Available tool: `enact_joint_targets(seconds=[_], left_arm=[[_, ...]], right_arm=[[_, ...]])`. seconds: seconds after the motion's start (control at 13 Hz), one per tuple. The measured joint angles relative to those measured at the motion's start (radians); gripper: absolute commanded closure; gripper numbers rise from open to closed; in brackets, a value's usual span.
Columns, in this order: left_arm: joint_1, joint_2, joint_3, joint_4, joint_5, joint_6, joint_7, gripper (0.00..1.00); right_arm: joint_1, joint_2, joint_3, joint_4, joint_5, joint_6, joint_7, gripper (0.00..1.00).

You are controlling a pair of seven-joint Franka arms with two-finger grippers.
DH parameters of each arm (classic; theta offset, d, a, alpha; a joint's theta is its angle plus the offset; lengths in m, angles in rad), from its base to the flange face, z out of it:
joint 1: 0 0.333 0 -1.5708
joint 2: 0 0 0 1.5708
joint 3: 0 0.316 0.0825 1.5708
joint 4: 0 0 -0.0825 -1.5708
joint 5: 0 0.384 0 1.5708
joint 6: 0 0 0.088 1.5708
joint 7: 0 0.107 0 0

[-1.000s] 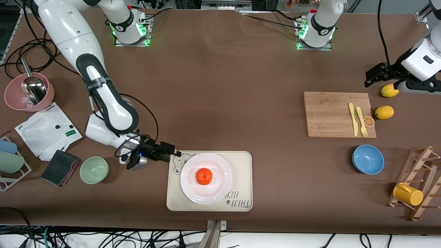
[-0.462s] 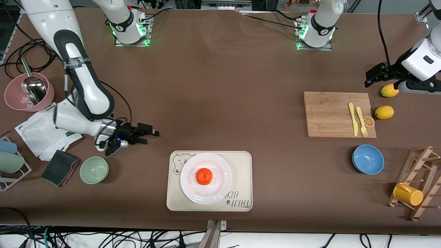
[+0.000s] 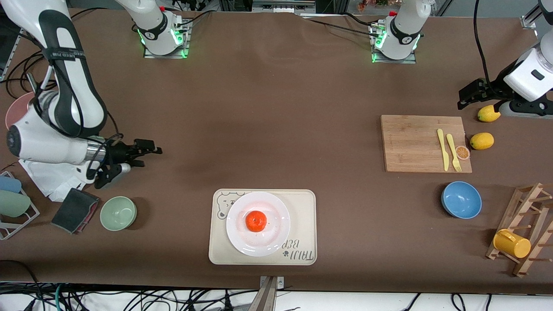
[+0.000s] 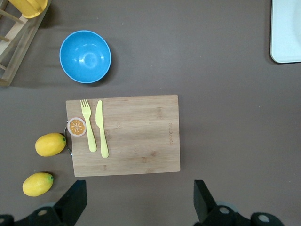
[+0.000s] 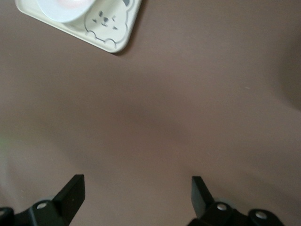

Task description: Place orange and plate with both arms

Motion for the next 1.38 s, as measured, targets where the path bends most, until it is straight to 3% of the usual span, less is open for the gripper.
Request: enact_joint_targets(seconds=[0.38,0.69,1.08,1.38], left_arm=[[0.0,0.0,0.0,0.0,0.0,0.0,0.0,0.0],[0.001,0.0,0.0,0.0,0.0,0.0,0.0,0.0],[0.001,0.0,0.0,0.001,0.0,0.0,0.0,0.0],[0.001,0.0,-0.001,0.001,0.0,0.0,-0.001,0.0]], right_arm=[[0.006,-0.156,0.015,0.017,-0.297,-0.154,0.246,0.0],[0.049,-0.262,0.035,0.014,-0.396,-0.261,0.51,0.0],[0.066,-0.334,0.042,0.022,-0.449,-0.361,0.617,0.0],[0.067,-0.34,0.017,0.103,-0.516,-0.375,0.709,0.0]])
